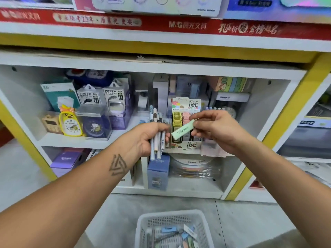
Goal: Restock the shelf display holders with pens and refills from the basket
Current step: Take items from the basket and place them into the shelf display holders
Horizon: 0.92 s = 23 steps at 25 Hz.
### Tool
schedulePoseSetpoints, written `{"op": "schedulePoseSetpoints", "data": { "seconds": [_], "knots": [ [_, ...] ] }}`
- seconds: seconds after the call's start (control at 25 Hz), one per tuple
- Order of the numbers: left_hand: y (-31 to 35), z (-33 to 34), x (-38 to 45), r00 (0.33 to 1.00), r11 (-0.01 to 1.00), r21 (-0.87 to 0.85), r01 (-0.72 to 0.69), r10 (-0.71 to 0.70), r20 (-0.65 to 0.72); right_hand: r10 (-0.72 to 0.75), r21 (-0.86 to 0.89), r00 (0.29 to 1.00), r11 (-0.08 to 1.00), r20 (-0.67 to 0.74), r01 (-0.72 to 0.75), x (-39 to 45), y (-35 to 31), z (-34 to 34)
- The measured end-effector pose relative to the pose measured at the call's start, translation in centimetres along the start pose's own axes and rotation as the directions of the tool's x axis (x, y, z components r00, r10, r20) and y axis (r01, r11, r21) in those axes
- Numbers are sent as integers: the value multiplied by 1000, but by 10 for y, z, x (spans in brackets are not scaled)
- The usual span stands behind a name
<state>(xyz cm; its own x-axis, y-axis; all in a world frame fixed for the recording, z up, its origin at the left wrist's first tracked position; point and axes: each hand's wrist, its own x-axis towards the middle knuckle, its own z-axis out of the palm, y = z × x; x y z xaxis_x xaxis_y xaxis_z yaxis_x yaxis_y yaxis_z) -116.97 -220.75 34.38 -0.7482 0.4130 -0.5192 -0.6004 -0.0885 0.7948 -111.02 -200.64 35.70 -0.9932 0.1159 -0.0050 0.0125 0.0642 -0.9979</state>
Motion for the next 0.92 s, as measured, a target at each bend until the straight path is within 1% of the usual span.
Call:
{"op": "schedulePoseSetpoints", "data": {
  "seconds": [0.12, 0.2, 0.32, 0.4, 0.52, 0.6, 0.64, 0.72, 0.76, 0.8, 0.88, 0.92],
  "knots": [
    [12, -13, 7, 999, 999, -9, -43, 42, -27, -24, -65, 1000, 998, -3, 24, 27, -7, 11],
    [21, -26, 13, 996, 997, -36, -71, 69, -55, -86, -174, 996, 981, 4, 86, 46, -9, 20],
    [32, -48, 21, 989, 992, -77, -96, 87, -116, -203, -449, 979, 875, 2, 182, 67, -5, 35],
    [35, -57, 23, 987, 992, -94, -89, 75, -140, -220, -559, 976, 808, 10, 188, 78, 0, 40],
    [39, -65, 30, 987, 990, -107, -91, 75, -145, -282, -632, 959, 738, 25, 234, 93, 4, 45],
    [40, -69, 34, 989, 992, -103, -77, 63, -136, -344, -690, 938, 671, 36, 273, 104, 7, 47],
    [41, -71, 36, 990, 993, -101, -68, 55, -126, -359, -706, 932, 649, 44, 284, 109, 9, 47],
    [43, -74, 37, 993, 994, -97, -51, 40, -108, -365, -713, 930, 638, 52, 291, 118, 13, 49],
    [44, -74, 37, 994, 995, -93, -46, 36, -104, -384, -733, 921, 609, 62, 303, 122, 14, 50],
    [45, -74, 37, 994, 995, -94, -44, 35, -103, -420, -776, 903, 538, 91, 329, 128, 16, 53],
    [46, -74, 38, 994, 992, -112, -50, 38, -104, -491, -853, 847, 335, 206, 401, 135, 20, 60],
    [47, -75, 38, 994, 992, -120, -49, 37, -105, -502, -870, 826, 254, 255, 423, 138, 23, 65]
  ]
}}
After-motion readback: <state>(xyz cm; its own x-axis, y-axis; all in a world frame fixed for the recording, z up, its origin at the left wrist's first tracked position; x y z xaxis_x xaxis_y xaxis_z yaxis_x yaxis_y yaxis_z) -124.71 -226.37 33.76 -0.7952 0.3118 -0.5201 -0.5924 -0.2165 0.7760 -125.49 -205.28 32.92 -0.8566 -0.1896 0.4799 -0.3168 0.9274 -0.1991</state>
